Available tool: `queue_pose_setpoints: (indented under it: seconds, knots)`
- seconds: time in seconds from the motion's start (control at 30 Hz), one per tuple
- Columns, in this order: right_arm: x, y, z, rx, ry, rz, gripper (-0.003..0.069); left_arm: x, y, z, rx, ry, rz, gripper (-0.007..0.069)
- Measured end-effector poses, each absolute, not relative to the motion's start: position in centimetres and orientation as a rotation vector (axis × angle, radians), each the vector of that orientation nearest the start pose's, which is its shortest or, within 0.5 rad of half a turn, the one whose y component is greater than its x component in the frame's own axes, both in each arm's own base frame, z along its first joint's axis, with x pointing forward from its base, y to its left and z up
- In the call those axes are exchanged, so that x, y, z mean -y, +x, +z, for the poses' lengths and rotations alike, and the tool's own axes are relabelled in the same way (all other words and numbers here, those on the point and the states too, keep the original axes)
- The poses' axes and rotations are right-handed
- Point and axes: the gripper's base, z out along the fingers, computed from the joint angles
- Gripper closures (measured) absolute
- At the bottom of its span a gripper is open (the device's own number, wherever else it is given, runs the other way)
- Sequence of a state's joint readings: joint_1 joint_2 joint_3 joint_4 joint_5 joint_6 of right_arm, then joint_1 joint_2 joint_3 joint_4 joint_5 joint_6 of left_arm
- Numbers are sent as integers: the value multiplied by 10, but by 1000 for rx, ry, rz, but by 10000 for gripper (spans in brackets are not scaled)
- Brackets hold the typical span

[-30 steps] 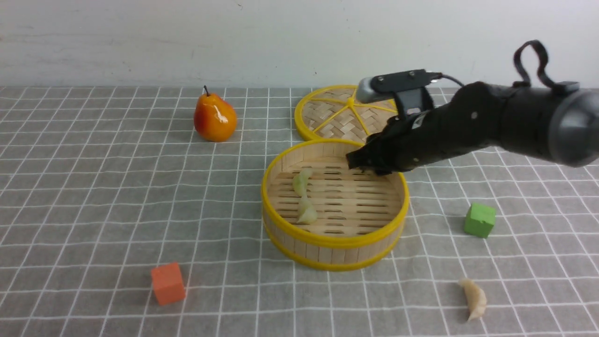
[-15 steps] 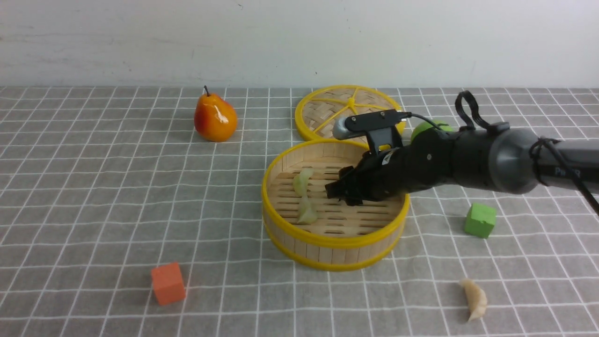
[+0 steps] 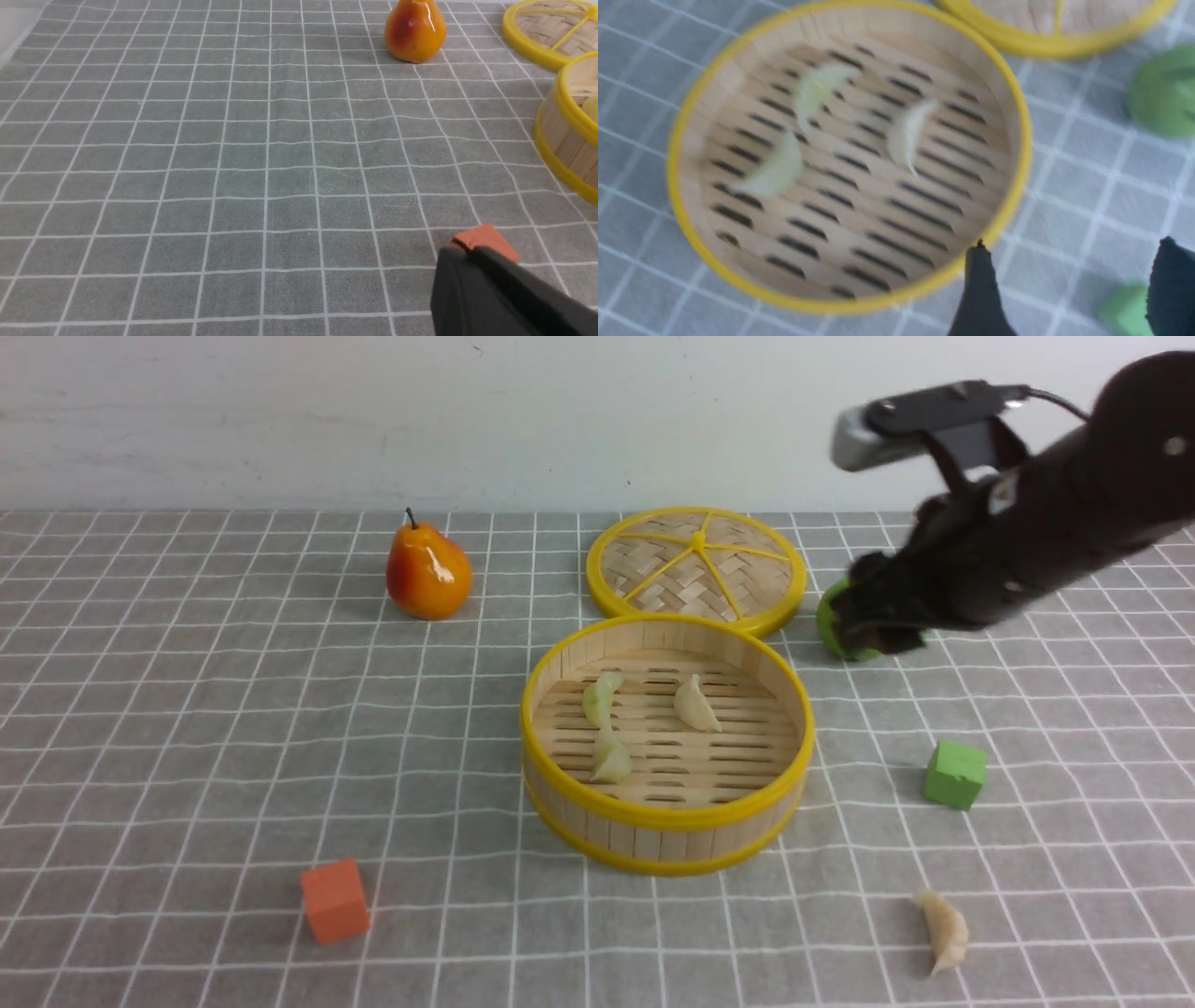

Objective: Put the dumplings into the steamer on the table with the grey tablecloth.
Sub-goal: 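Reach for and grasp a dumpling lying on the table beside the steamer, then place the dumpling in the bamboo steamer basket with the right gripper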

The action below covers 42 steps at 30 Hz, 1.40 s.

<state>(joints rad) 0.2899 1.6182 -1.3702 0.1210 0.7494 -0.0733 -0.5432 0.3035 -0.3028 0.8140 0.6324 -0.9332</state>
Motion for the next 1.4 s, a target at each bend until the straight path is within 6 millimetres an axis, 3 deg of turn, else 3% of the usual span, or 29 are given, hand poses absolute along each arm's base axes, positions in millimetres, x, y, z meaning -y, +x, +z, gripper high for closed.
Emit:
queue_pose_setpoints:
  seconds: [0.03,0.07,0.1,0.27,0.43,0.53,0.57,0.6,0.63,0.8,0.97,1.03,1.13,1.23,1.27,1.4]
  knots:
    - [-92,331,296,-2584,-322,185,234,1,77,257,-1913,8,-88,638]
    - [-87,326,289,-2622,-299,174,239,1,77,257,-1913,8,-89,638]
    - [-78,316,266,-2711,-257,154,247,1,77,257,-1914,5,-92,638]
    - [-72,283,203,-2815,-102,230,256,1,77,257,-1915,3,-94,638]
    - [-71,277,175,-2730,-7,259,265,1,77,257,-1915,3,-94,638]
    - [-70,278,162,-2724,-1,241,312,1,77,257,-1915,3,-94,638]
    - [-70,278,156,-2740,-6,231,364,1,77,257,-1915,3,-94,638]
    - [-69,279,154,-2735,-8,227,440,1,77,257,-1915,2,-95,638]
    - [-70,280,155,-2731,-6,228,464,1,77,257,-1915,2,-95,638]
    - [-73,285,170,-2736,3,265,471,1,77,257,-1914,3,-94,638]
    - [-95,303,234,-2539,-108,371,471,0,77,258,-1902,15,-78,638]
    - [-112,311,264,-2408,-190,416,471,1,78,260,-1883,34,-77,638]
    - [-140,322,289,-2233,-308,437,471,5,79,264,-1836,78,-100,638]
    - [-157,332,283,-2175,-362,427,471,7,79,265,-1816,96,-121,636]
    - [-168,341,265,-2183,-389,411,471,7,79,266,-1814,97,-124,636]
    - [-179,358,211,-2274,-408,369,471,7,79,265,-1814,98,-123,636]
